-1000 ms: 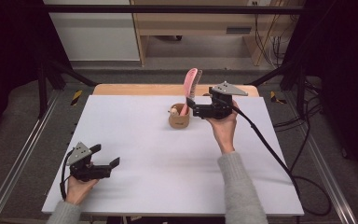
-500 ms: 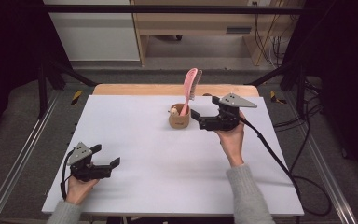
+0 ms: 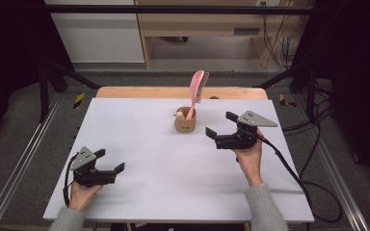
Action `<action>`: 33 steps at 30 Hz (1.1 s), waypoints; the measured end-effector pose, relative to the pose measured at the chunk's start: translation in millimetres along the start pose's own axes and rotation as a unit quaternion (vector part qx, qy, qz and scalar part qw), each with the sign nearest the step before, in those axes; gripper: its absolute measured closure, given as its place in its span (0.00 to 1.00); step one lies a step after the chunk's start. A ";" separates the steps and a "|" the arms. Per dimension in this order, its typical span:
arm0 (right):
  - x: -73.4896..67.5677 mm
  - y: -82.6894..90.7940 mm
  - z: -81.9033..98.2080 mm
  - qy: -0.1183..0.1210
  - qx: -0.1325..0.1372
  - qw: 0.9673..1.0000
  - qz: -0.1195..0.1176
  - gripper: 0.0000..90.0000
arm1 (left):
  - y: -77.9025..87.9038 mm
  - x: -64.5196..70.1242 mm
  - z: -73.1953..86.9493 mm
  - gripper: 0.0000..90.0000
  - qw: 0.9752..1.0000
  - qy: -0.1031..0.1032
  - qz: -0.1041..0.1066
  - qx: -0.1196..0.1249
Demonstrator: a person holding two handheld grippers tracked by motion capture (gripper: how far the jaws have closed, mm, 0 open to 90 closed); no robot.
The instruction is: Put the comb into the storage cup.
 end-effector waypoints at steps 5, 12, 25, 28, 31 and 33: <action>3.6 11.2 13.4 0.005 -0.006 1.000 0.002 0.00 | -0.4 0.8 0.3 0.04 1.000 -0.002 0.002 -0.001; 8.4 26.7 32.4 0.004 -0.010 1.000 -0.008 0.00 | -1.3 1.1 0.9 0.04 1.000 -0.002 0.002 -0.003; 20.9 53.1 61.3 0.005 -0.016 1.000 -0.008 0.00 | -1.6 2.2 1.0 0.04 1.000 -0.008 0.003 -0.002; 25.5 59.2 69.0 0.008 -0.019 1.000 -0.007 0.00 | -1.2 2.4 0.7 0.04 1.000 -0.009 0.003 -0.002; 30.9 66.5 77.4 0.001 -0.023 1.000 -0.003 0.00 | -1.1 2.7 0.5 0.04 1.000 -0.009 0.004 -0.001; 35.0 71.8 81.8 0.002 -0.023 1.000 0.000 0.00 | -1.3 2.7 0.7 0.04 1.000 -0.009 0.005 -0.002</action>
Point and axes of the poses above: each handheld gripper's, and its own axes: y roughly backward along the jaws, z roughly out of its underside, x roughly to its right, the point moved 7 cm from there along -y, roughly forward along the jaws, and after that the axes turned 6 degrees about x, right-handed, at the moved point
